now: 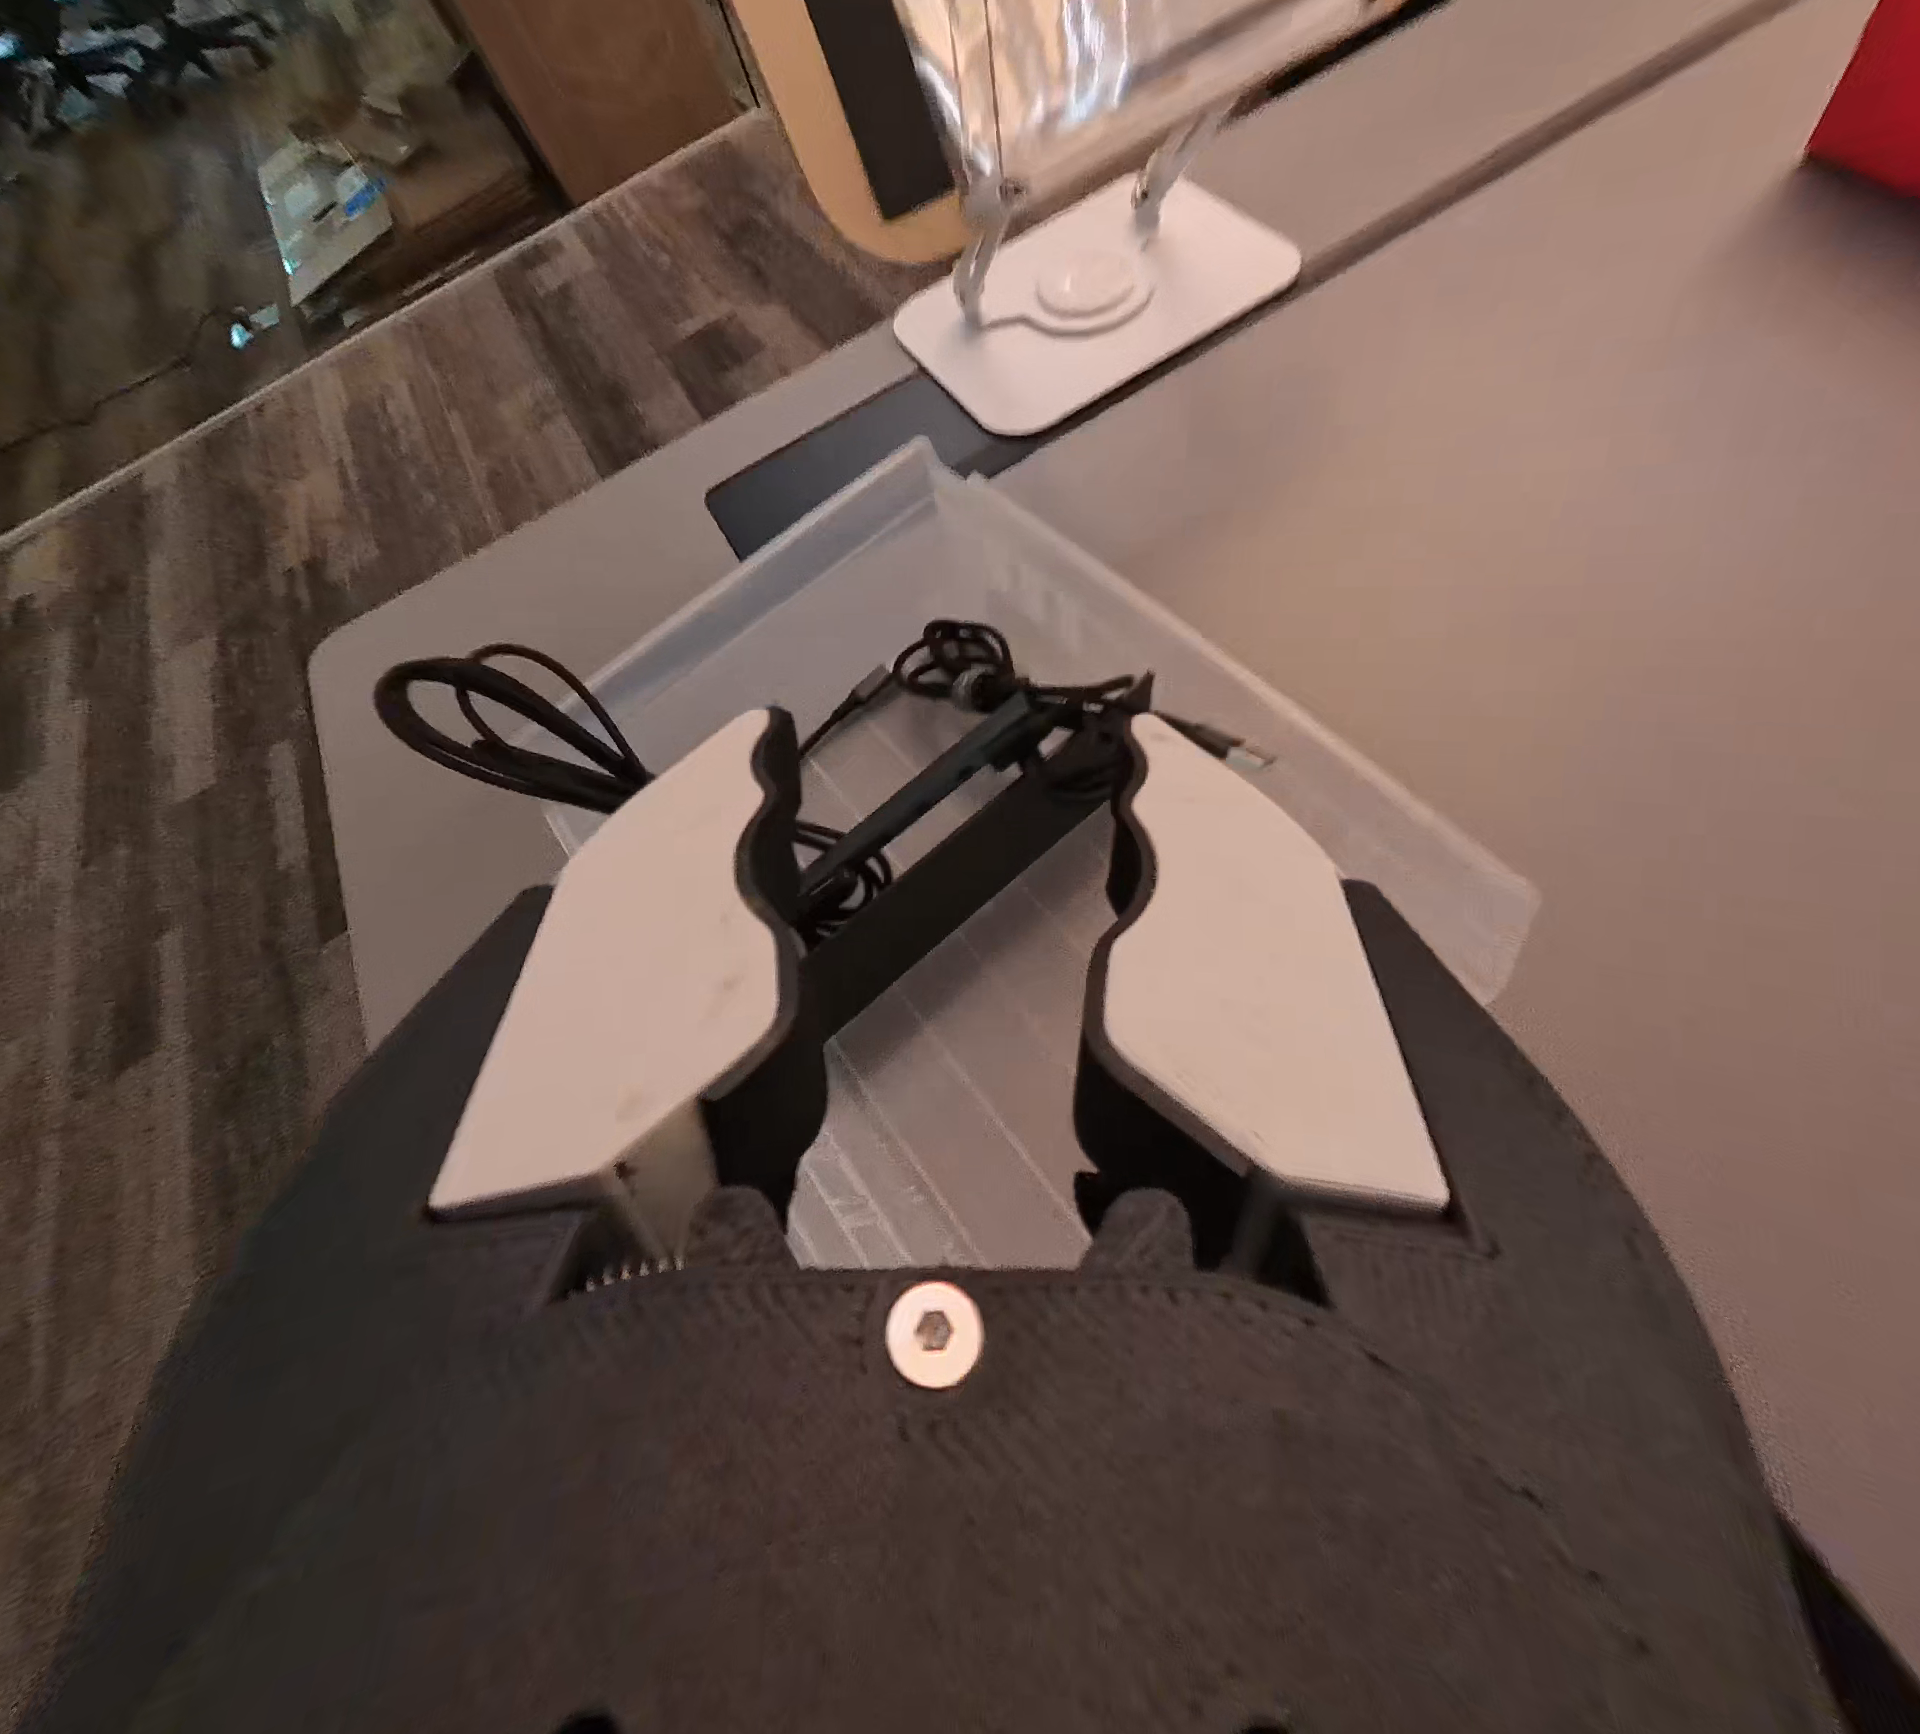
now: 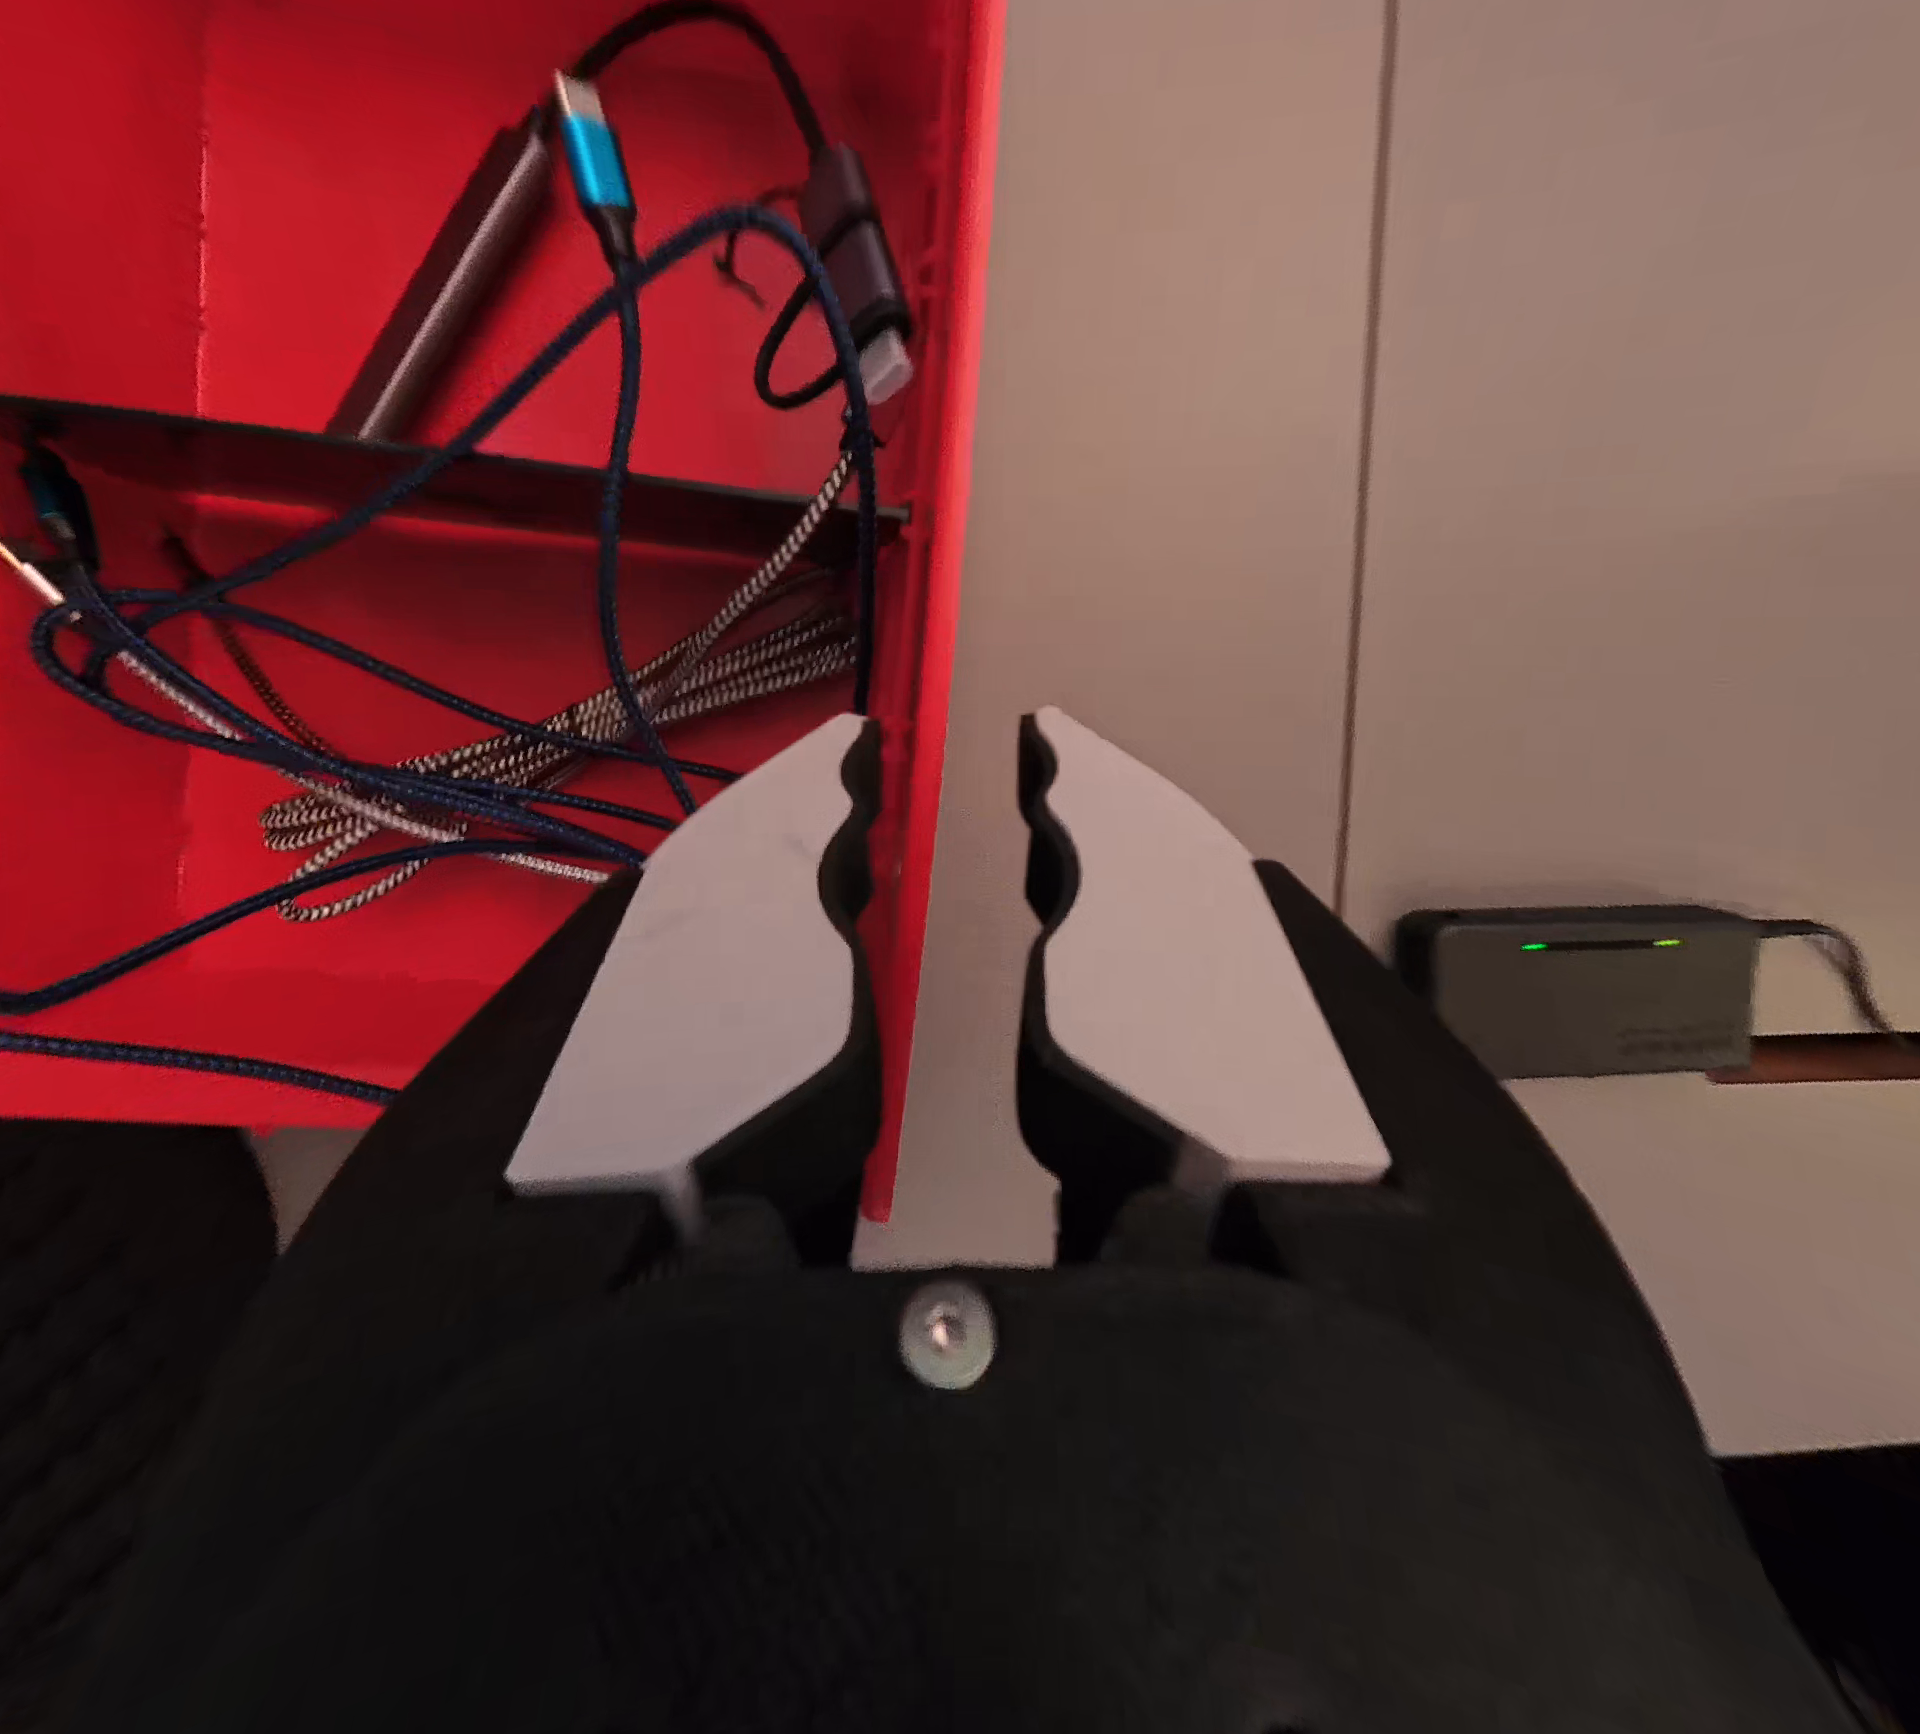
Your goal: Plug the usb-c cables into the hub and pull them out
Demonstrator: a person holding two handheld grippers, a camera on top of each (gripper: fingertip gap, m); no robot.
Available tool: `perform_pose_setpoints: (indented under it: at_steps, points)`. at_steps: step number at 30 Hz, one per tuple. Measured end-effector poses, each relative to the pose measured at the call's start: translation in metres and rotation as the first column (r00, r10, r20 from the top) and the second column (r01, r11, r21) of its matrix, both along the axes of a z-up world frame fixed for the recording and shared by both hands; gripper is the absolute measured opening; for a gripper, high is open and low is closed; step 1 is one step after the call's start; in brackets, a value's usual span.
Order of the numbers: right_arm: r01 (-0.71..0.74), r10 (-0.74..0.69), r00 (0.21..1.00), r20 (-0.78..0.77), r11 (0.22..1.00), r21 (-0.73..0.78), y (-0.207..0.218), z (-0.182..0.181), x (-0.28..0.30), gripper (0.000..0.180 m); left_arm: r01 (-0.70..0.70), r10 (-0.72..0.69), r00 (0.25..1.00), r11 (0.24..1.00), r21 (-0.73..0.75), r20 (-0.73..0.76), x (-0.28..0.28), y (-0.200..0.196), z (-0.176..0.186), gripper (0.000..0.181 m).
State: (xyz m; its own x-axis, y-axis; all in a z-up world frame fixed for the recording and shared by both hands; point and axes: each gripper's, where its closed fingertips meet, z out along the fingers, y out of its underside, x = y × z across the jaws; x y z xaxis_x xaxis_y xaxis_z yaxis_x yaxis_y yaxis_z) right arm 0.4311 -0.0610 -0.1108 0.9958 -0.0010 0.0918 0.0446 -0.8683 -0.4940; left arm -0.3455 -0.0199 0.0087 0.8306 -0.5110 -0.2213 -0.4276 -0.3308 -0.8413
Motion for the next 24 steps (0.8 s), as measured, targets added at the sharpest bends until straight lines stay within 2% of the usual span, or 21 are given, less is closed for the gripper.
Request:
perform_pose_setpoints:
  at_steps: [3,5,9,11,14,19,22,24]
  points:
    - [-0.023,0.004,0.992,0.123,0.987,0.160,0.010,0.045,-0.007,0.037,0.046,-0.052,0.997,0.996,-0.082,-0.061,0.000,0.018,-0.039,0.059]
    - [-0.071,0.025,0.988,0.154,0.952,0.299,0.019,0.084,-0.029,0.043,0.103,-0.113,0.992,0.983,-0.155,-0.053,0.005,0.026,-0.065,0.060]
    - [-0.249,0.208,0.969,0.137,0.777,0.578,0.034,0.161,-0.116,0.043,0.092,-0.105,0.993,0.978,-0.190,-0.060,0.000,0.044,-0.092,0.057]
    - [-0.319,0.298,0.943,0.148,0.686,0.653,0.035,0.186,-0.160,0.044,0.169,-0.178,0.984,0.968,-0.184,-0.030,0.010,0.041,-0.094,0.060]
    - [-0.426,0.412,0.889,0.199,0.586,0.690,0.037,0.204,-0.220,0.044,0.252,-0.261,0.965,0.949,-0.190,-0.020,0.024,0.035,-0.099,0.059]
    - [-0.578,0.575,0.776,0.259,0.484,0.657,0.042,0.209,-0.305,0.046,0.311,-0.323,0.946,0.926,-0.214,-0.023,0.033,0.029,-0.104,0.062]
    - [-0.632,0.638,0.713,0.290,0.407,0.659,0.044,0.216,-0.345,0.046,0.334,-0.347,0.938,0.918,-0.214,-0.025,0.038,0.028,-0.103,0.066]
    - [-0.647,0.670,0.680,0.298,0.358,0.673,0.048,0.221,-0.366,0.046,0.322,-0.349,0.933,0.918,-0.231,-0.085,0.043,0.032,-0.109,0.066]
